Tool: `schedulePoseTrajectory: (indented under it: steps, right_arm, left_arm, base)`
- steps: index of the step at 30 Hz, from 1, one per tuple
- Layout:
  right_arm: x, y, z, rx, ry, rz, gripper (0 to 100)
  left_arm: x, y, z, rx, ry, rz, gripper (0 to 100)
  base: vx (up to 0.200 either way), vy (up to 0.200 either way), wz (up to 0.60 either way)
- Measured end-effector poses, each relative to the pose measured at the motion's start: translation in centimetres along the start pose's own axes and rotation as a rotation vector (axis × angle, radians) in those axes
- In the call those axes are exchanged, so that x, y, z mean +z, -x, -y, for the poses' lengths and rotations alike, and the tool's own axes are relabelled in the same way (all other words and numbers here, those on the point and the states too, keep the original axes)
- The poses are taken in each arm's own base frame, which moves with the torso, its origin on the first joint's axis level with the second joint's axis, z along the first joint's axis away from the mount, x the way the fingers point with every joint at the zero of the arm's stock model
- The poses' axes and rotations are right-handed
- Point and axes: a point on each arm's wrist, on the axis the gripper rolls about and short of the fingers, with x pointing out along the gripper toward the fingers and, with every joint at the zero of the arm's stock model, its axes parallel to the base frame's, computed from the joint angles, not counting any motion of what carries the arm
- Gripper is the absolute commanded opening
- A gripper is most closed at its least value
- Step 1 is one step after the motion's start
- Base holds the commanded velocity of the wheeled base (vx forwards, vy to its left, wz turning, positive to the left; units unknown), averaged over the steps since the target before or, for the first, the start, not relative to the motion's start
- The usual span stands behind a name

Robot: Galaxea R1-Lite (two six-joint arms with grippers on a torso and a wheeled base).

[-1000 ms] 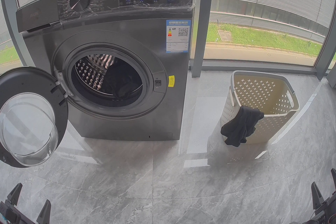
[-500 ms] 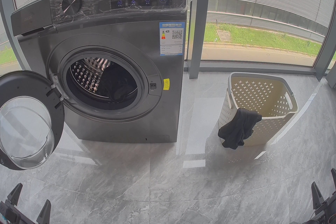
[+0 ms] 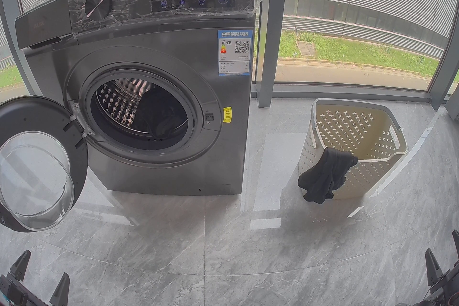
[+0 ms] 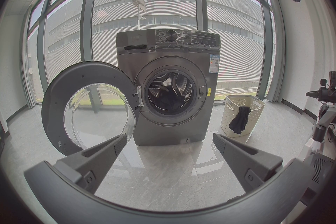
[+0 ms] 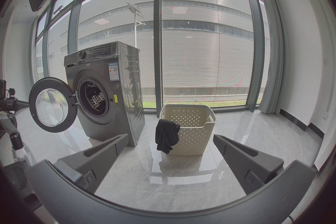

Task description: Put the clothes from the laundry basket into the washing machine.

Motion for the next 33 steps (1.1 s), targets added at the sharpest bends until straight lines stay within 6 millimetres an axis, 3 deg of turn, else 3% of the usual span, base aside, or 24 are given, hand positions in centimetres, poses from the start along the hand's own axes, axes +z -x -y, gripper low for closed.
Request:
schedulePoseTrajectory:
  steps: [9, 33]
  right_arm:
    - [0.01, 0.0, 0.0, 0.0, 0.0, 0.0, 100]
    - [0.01, -0.01, 0.0, 0.001, 0.0, -0.001, 100]
  left_arm:
    - [0.0, 0.0, 0.0, 0.001, 0.0, 0.0, 100]
    - [0.02, -0.01, 0.0, 0.0, -0.002, 0.0, 100]
  base:
    - [0.0, 0.0, 0.0]
    - [0.0, -0.2, 0.0]
